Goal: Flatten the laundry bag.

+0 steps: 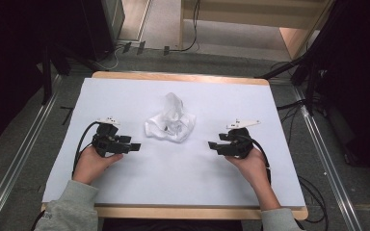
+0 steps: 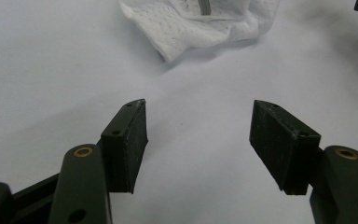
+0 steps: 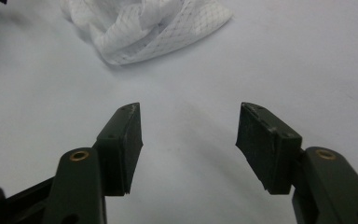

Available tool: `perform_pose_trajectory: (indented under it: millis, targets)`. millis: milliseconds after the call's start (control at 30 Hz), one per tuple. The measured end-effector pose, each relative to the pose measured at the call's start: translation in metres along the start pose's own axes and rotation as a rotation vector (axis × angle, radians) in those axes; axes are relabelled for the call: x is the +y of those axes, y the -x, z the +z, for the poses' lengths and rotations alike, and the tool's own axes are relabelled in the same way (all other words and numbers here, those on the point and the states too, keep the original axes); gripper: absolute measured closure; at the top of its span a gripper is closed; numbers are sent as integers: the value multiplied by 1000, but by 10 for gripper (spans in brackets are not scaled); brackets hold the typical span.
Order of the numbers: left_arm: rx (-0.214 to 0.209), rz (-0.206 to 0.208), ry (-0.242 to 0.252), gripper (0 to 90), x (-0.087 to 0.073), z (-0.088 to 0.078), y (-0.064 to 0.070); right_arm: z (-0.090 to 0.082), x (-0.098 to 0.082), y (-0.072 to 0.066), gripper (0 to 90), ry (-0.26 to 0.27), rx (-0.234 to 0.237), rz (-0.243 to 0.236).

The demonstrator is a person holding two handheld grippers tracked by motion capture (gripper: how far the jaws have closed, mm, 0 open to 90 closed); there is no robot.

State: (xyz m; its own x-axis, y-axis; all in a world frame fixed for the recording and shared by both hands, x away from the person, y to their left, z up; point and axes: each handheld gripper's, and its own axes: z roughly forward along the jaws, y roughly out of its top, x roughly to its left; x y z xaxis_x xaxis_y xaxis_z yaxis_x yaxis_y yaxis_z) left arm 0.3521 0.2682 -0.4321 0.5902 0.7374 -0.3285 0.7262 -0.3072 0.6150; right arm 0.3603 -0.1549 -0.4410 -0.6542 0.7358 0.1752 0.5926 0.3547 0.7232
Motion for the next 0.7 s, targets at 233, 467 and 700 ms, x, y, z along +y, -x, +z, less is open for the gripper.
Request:
perform_pose_trajectory:
  millis: [233,467,700]
  targets:
    - [-2,21,-4,371,1,1,-1,0,-1,1,416,12,2,-11]
    - [-3,22,-1,371,1,1,-1,-1,-1,0,429,30,10,-22]
    - [-1,20,-2,373,1,0,-1,0,0,0,451,5,28,10]
